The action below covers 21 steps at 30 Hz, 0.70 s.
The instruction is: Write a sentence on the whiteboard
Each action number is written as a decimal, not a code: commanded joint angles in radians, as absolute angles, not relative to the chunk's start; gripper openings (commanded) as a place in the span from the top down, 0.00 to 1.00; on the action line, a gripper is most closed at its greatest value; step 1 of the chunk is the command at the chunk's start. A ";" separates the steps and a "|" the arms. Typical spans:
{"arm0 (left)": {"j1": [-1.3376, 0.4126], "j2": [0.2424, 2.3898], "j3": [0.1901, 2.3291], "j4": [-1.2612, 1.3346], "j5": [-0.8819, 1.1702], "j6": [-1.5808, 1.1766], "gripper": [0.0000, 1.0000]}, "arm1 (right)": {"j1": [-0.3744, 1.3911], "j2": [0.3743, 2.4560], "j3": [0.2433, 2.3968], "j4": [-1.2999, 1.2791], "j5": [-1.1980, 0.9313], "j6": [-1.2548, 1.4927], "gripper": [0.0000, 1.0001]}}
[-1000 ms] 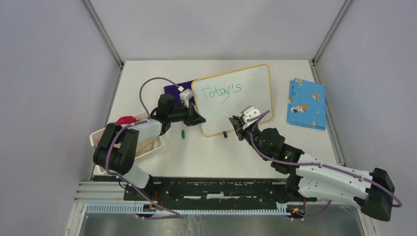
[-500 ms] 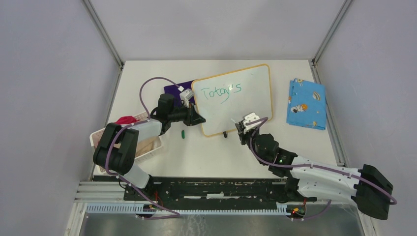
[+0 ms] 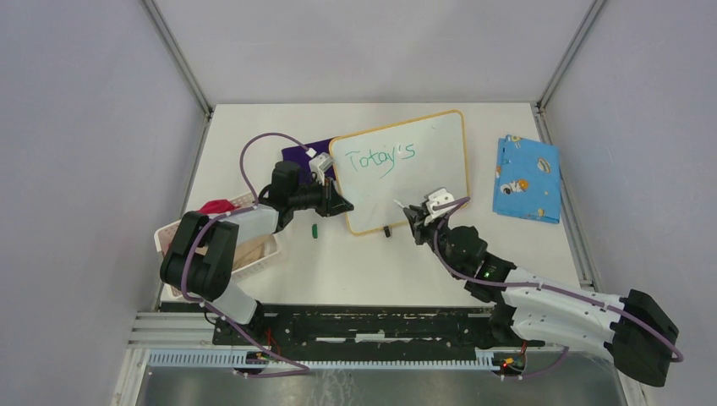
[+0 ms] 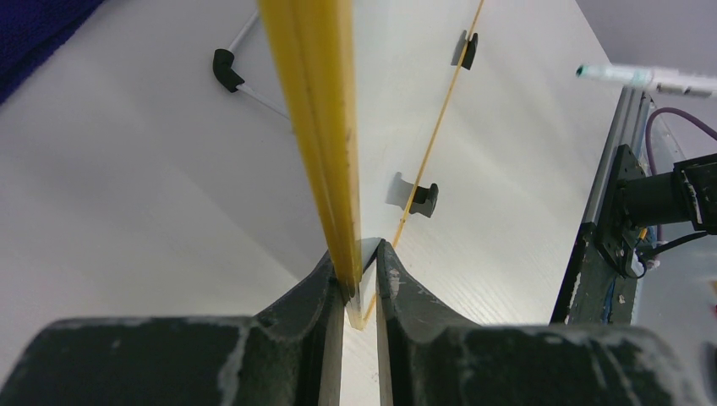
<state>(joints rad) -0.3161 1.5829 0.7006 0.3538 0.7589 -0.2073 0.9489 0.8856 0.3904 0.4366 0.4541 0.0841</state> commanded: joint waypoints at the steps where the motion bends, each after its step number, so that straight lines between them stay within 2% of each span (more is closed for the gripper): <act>1: -0.318 1.595 0.712 0.333 0.658 -0.127 0.98 | 1.009 0.960 0.450 0.491 0.452 0.042 1.00; 21: -0.318 1.600 0.714 0.333 0.658 -0.126 0.98 | 1.020 1.250 0.621 0.572 0.463 0.086 1.00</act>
<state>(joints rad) -0.3164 1.5829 0.7006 0.3538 0.7586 -0.2073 1.0145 1.2263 0.5594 0.5098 0.4397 0.0742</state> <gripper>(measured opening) 0.230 0.174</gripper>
